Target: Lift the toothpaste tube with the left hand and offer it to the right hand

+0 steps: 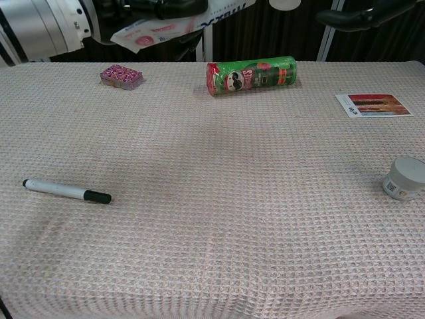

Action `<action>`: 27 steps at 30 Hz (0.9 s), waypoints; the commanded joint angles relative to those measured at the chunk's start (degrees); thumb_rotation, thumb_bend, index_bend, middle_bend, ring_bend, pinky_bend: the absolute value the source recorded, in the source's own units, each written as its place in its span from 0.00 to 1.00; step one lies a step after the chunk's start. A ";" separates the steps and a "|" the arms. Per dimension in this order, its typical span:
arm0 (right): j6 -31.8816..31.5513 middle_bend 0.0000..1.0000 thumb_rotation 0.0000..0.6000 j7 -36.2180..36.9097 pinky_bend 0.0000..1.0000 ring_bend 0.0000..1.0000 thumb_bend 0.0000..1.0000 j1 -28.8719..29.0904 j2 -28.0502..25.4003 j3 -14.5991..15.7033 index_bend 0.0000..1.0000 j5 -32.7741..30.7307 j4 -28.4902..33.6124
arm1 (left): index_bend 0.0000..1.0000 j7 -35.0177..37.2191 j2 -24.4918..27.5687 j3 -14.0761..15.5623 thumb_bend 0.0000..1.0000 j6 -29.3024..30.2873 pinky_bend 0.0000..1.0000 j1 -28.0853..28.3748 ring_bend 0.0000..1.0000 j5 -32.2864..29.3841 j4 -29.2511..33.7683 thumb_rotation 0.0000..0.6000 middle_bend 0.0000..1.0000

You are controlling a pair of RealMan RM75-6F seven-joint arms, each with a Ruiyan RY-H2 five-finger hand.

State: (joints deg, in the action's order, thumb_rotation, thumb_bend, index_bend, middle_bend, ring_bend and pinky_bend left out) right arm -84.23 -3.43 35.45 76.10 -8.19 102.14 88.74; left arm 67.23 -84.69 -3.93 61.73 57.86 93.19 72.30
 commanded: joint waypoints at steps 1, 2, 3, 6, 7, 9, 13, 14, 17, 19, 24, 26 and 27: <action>-2.30 0.29 1.00 -0.49 0.02 0.06 0.21 -2.52 -2.04 0.44 0.59 -0.86 0.46 | 0.63 -9.51 -1.02 1.02 0.69 -1.11 0.59 -1.88 0.54 -1.77 -1.74 0.75 0.69; -3.02 0.29 1.00 -0.62 0.02 0.06 0.21 -3.39 -2.58 0.66 0.59 -1.15 0.51 | 0.63 -12.20 -1.42 1.14 0.68 -1.54 0.58 -2.29 0.53 -2.41 -2.27 0.75 0.69; -4.06 0.29 1.00 -0.59 0.02 0.06 0.21 -4.57 -3.15 0.94 0.58 -1.55 0.56 | 0.63 -16.31 -2.13 1.28 0.68 -2.31 0.57 -2.79 0.52 -3.39 -3.18 0.75 0.68; -6.12 0.29 1.00 -0.15 0.02 0.06 0.21 -7.28 -3.97 1.73 0.57 -2.62 0.16 | 0.62 -27.05 -4.70 1.47 0.68 -5.18 0.53 -3.68 0.50 -6.40 -6.31 0.74 0.67; -6.58 0.29 1.00 -0.05 0.02 0.06 0.21 -7.99 -4.03 1.97 0.57 -2.92 -0.19 | 0.62 -30.67 -5.75 1.46 0.68 -6.08 0.51 -3.87 0.50 -7.39 -7.73 0.75 0.67; -7.35 0.29 1.00 0.17 0.02 0.06 0.21 -9.48 -4.05 2.52 0.57 -3.58 -1.04 | 0.61 -39.30 -8.70 1.21 0.68 -7.35 0.46 -4.49 0.47 -9.68 -11.60 0.75 0.65; -8.63 0.29 1.00 1.81 0.03 0.06 0.21 -11.79 -3.78 3.08 0.56 -4.85 -2.35 | 0.61 -50.55 -13.81 0.72 0.69 -7.79 0.42 -5.76 0.44 -12.40 -16.97 0.75 0.63; -8.93 0.29 1.00 2.38 0.03 0.06 0.21 -12.35 -3.66 3.14 0.56 -5.20 -2.82 | 0.61 -52.32 -14.84 0.63 0.69 -8.19 0.42 -5.94 0.43 -12.87 -17.80 0.75 0.63; -9.19 0.29 1.00 3.77 0.03 0.06 0.21 -13.38 -3.30 3.30 0.56 -5.84 -3.84 | 0.61 -55.38 -16.60 0.45 0.68 -9.25 0.42 -5.99 0.43 -13.39 -19.12 0.75 0.62; -9.33 0.29 1.00 4.21 0.03 0.06 0.21 -13.81 -2.98 3.36 0.56 -5.90 -4.41 | 0.59 -57.36 -17.07 0.54 0.68 -10.59 0.41 -5.76 0.41 -13.64 -19.44 0.75 0.60; -9.66 0.29 1.00 5.33 0.03 0.06 0.21 -14.95 -2.25 3.37 0.56 -6.26 -5.51 | 0.27 -64.33 -16.38 0.18 0.48 -14.03 0.31 -5.27 0.23 -15.34 -16.99 0.76 0.35; -10.01 0.29 1.00 5.62 0.03 0.06 0.21 -15.49 -2.16 3.26 0.56 -6.45 -5.79 | 0.17 -66.34 -15.43 -0.77 0.37 -13.53 0.29 -5.81 0.19 -16.56 -14.48 0.70 0.28; -10.21 0.29 1.00 5.74 0.03 0.06 0.21 -15.75 -2.18 3.19 0.56 -6.57 -5.89 | 0.13 -67.01 -14.92 -1.25 0.31 -12.60 0.27 -6.25 0.17 -16.92 -13.23 0.63 0.25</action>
State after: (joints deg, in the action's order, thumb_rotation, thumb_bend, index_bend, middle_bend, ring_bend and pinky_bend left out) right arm -94.31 2.20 19.84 73.89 -4.94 95.67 82.96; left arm 2.13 -100.64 -4.05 48.51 52.32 77.74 56.33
